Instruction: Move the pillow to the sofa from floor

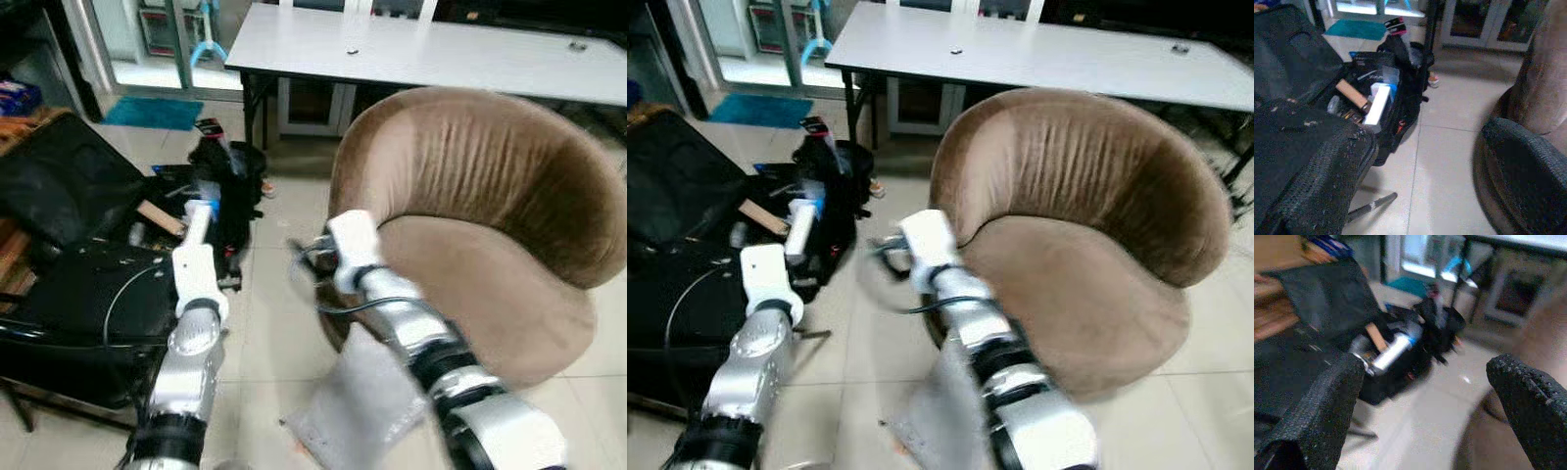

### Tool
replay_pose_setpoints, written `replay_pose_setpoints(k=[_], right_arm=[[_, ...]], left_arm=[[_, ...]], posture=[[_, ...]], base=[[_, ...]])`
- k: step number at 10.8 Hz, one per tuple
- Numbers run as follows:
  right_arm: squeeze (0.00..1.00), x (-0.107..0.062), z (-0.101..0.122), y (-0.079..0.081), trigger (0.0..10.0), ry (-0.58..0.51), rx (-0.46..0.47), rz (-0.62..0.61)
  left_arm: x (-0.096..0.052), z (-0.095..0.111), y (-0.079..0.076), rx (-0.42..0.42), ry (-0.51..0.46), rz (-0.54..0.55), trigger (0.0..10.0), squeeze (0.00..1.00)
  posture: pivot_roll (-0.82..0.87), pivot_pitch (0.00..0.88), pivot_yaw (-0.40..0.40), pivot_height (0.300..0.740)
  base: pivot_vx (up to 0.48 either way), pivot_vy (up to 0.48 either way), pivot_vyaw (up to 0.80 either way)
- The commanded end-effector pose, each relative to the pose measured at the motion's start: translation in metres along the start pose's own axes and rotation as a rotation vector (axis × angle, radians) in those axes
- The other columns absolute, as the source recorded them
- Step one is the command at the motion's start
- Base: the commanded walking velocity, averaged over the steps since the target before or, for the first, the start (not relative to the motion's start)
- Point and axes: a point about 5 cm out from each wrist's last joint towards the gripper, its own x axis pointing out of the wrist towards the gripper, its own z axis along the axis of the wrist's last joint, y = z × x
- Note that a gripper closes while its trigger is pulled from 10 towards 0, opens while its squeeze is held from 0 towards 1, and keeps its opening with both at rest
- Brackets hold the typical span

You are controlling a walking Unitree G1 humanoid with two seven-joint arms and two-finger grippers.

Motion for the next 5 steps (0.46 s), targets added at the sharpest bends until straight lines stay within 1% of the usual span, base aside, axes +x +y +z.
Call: replay_pose_setpoints(k=[1, 2, 3, 4, 5], right_arm=[[0.0, -0.007, -0.003, -0.025, 10.0, 0.051, -0.035, -0.025], [0.0, -0.014, -0.006, -0.043, 10.0, 0.094, -0.061, -0.03], [0.0, -0.02, -0.008, -0.051, 10.0, 0.097, -0.084, -0.023], [0.0, -0.042, -0.027, -0.068, 10.0, 0.111, -0.075, -0.063], [0.0, -0.058, -0.048, -0.07, 10.0, 0.143, -0.088, -0.068]], left_arm=[[0.004, 0.01, 0.002, -0.016, -0.024, -0.061, 10.0, 0.0], [0.008, 0.017, 0.011, 0.004, -0.017, -0.113, 10.0, 0.0], [0.009, 0.02, 0.02, -0.004, -0.019, -0.118, 10.0, 0.0], [-0.005, 0.009, 0.051, -0.037, -0.038, -0.097, 10.0, 0.0], [-0.017, -0.013, 0.071, -0.056, -0.017, -0.051, 10.0, 0.0]], posture=[[0.05, 0.0, -0.021, 0.74], [0.04, 0.0, -0.011, 0.74], [0.03, 0.0, -0.002, 0.74], [0.01, 0.0, 0.003, 0.74], [0.0, 0.0, 0.005, 0.74]], base=[[0.0, 0.0, 0.0], [0.0, 0.0, 0.0], [0.0, 0.0, 0.0], [0.0, 0.0, 0.0], [0.0, 0.0, 0.0]])
